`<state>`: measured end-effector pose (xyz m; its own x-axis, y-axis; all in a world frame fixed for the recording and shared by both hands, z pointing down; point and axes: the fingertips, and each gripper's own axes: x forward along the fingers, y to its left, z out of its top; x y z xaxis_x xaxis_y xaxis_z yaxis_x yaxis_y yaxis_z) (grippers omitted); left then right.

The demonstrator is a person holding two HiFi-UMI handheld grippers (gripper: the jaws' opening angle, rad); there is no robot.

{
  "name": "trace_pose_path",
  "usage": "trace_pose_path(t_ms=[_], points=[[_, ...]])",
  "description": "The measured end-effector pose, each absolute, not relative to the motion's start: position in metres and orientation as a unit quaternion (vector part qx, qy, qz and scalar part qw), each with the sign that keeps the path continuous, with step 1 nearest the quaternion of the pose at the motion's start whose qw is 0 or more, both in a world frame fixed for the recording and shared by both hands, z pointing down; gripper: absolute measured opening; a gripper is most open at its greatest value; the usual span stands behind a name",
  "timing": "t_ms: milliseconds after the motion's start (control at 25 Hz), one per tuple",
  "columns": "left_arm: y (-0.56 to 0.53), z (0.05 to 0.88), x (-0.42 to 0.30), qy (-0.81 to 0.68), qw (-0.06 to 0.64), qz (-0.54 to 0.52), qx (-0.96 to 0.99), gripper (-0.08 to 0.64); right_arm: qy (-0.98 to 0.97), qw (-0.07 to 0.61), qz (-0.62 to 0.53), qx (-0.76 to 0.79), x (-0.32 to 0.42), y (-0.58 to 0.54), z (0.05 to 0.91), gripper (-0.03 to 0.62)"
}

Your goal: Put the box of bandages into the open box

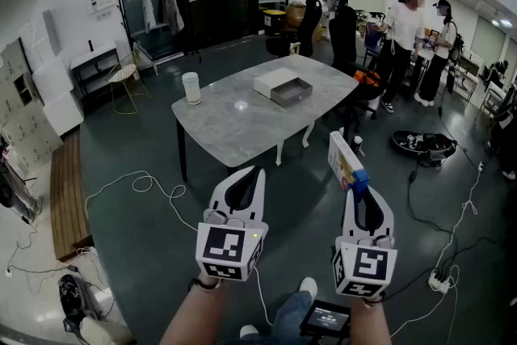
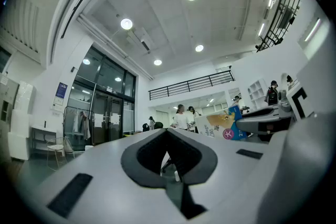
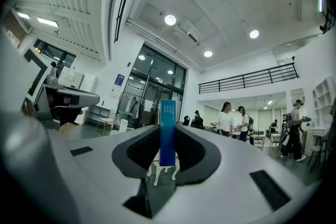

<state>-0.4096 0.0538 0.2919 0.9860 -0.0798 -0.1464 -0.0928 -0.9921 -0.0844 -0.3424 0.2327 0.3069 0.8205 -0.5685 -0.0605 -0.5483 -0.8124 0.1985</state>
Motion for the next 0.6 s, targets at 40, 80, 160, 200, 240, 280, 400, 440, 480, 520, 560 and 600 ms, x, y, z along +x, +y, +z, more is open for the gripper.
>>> trace_pose_path(t_ms=[40,80,160,200,240,280,400,440,480,520,560,600], points=[[0.053,0.292,-0.409,0.044,0.046,0.071,-0.995,0.011,-0.295,0.087,-0.058,0.95,-0.342,0.232,0.308,0.101],[0.052,0.293,-0.408,0.044,0.045,0.071,-0.995,0.011,-0.296,0.088,-0.058,0.949,-0.341,0.231,0.309,0.1],[0.05,0.297,-0.407,0.046,0.042,0.068,-0.996,0.011,-0.299,0.09,-0.055,0.949,-0.339,0.23,0.312,0.101],[0.048,0.299,-0.406,0.047,0.04,0.067,-0.996,0.011,-0.3,0.091,-0.053,0.948,-0.338,0.229,0.313,0.1],[0.046,0.302,-0.405,0.049,0.037,0.065,-0.996,0.011,-0.3,0.091,-0.052,0.948,-0.335,0.228,0.315,0.101],[0.043,0.303,-0.402,0.052,0.035,0.063,-0.996,0.011,-0.301,0.091,-0.05,0.948,-0.332,0.227,0.316,0.101],[0.038,0.306,-0.389,0.055,0.032,0.058,-0.996,0.011,-0.302,0.087,-0.046,0.948,-0.315,0.223,0.317,0.1],[0.037,0.306,-0.382,0.056,0.032,0.056,-0.996,0.011,-0.303,0.084,-0.046,0.948,-0.308,0.222,0.317,0.101],[0.036,0.307,-0.374,0.057,0.033,0.055,-0.996,0.011,-0.305,0.082,-0.046,0.948,-0.3,0.22,0.318,0.101],[0.034,0.308,-0.365,0.058,0.033,0.055,-0.996,0.011,-0.308,0.082,-0.045,0.947,-0.291,0.217,0.319,0.1],[0.033,0.308,-0.355,0.061,0.032,0.054,-0.996,0.011,-0.311,0.084,-0.045,0.946,-0.281,0.215,0.32,0.1],[0.031,0.309,-0.344,0.065,0.031,0.053,-0.996,0.011,-0.314,0.085,-0.044,0.944,-0.27,0.212,0.32,0.1]])
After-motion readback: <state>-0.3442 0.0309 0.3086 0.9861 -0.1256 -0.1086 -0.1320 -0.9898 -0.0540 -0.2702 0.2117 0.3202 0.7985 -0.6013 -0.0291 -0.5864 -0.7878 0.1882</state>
